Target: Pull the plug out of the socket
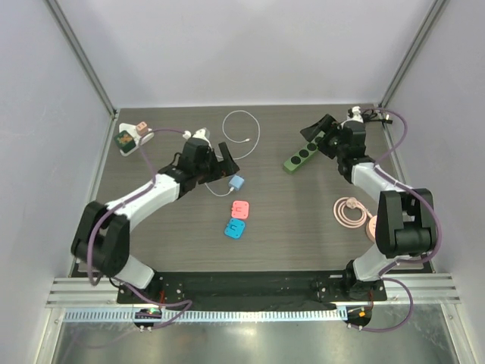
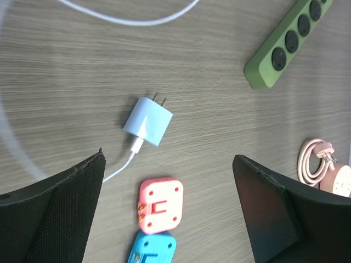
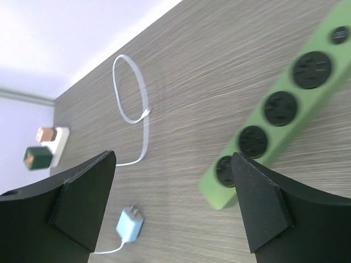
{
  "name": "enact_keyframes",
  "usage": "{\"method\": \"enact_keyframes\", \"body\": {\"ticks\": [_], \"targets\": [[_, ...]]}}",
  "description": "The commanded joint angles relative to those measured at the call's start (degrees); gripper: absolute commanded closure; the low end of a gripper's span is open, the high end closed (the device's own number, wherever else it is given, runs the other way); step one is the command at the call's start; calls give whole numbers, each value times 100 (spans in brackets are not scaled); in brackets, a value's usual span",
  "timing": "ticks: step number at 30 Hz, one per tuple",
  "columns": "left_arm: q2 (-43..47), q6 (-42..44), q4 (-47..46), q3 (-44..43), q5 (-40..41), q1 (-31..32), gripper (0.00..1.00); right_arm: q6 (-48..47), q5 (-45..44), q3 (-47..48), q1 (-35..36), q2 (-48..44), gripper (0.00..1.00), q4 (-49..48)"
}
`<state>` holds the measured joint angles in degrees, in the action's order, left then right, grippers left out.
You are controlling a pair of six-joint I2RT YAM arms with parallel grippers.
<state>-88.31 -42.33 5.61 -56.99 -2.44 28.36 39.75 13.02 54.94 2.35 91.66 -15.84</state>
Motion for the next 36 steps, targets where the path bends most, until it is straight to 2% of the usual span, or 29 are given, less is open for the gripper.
{"method": "enact_keyframes", "body": {"ticks": [1,7,8,13,15,18,23,28,30,32,35,36], "targets": [[779,295,625,74,665,-59,3,-63,-97,175,327,-341,8,-166],[2141,156,1573,364,885,-67,2,-142,-273,569,1212,-35,8,-183],[2282,67,1993,425,990,-67,0,-151,-291,640,1337,36,8,-183],[3650,-548,3400,663,2105,-67,0,-90,-317,1473,2293,895,8,-175],[4013,-698,3648,663,2317,-102,0,-186,-492,1765,2576,1143,7,10],[4498,-400,3579,514,1967,-199,0,-485,-800,2371,3156,1582,6,361],[3973,-101,3842,-127,2133,-243,0,-898,-730,3759,3701,2400,6,948],[3558,-170,3606,-347,2089,-497,0,-1153,-1011,4769,3940,2953,5,1250],[3505,-153,3326,-295,2002,-874,0,-1180,-1055,5192,3949,3208,4,1284],[3427,-136,2895,-190,1748,-1330,0,-1197,-1047,6026,3949,3779,4,1337],[3058,-232,2621,-224,1141,-2638,0,-1154,-784,7116,3957,4648,4,1338],[2770,-232,2595,-251,975,-2808,0,-1145,-731,7301,3966,4825,4,1329]]}}
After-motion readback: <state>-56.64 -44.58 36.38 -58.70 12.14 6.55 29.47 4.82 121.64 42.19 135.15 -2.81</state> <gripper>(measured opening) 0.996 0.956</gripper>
